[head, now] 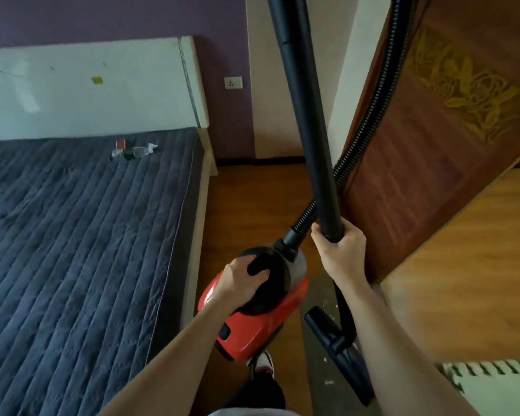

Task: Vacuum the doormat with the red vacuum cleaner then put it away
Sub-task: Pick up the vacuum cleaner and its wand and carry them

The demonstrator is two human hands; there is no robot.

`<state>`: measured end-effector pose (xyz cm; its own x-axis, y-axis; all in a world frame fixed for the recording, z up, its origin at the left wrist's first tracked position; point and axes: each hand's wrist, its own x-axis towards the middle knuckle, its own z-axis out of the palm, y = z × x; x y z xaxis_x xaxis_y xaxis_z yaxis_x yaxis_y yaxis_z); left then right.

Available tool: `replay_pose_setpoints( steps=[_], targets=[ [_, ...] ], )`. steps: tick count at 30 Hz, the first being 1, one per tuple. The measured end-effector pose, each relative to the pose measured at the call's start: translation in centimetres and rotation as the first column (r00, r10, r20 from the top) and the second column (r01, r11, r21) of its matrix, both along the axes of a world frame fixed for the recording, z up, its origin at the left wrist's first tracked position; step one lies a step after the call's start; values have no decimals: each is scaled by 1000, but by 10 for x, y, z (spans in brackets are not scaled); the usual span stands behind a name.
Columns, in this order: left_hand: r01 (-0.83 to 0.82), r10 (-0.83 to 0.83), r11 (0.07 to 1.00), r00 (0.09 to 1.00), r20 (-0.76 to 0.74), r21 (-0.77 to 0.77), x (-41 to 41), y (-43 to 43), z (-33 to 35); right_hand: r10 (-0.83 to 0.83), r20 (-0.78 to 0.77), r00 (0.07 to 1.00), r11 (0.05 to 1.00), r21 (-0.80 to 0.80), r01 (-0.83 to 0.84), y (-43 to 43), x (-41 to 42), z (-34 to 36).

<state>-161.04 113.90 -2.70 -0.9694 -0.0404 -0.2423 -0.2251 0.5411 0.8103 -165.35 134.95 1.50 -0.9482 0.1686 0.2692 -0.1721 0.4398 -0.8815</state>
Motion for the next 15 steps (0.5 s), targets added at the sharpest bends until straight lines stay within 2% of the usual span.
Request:
replay_pose_setpoints(
  steps=[3, 9, 15],
  targets=[
    [3, -4, 1000, 999, -53, -19, -59, -21, 5, -6, -4, 1000, 1000, -10, 6, -18, -62, 10],
    [-26, 23, 999, 997, -73, -43, -159, -55, 13, 17, -2, 1000, 999, -51, -17, -45, -160, 20],
    [-81, 75, 993, 995, -68, -81, -253, -79, 4, 32, -29, 999, 999, -17, -32, -68, -255, 15]
  ],
)
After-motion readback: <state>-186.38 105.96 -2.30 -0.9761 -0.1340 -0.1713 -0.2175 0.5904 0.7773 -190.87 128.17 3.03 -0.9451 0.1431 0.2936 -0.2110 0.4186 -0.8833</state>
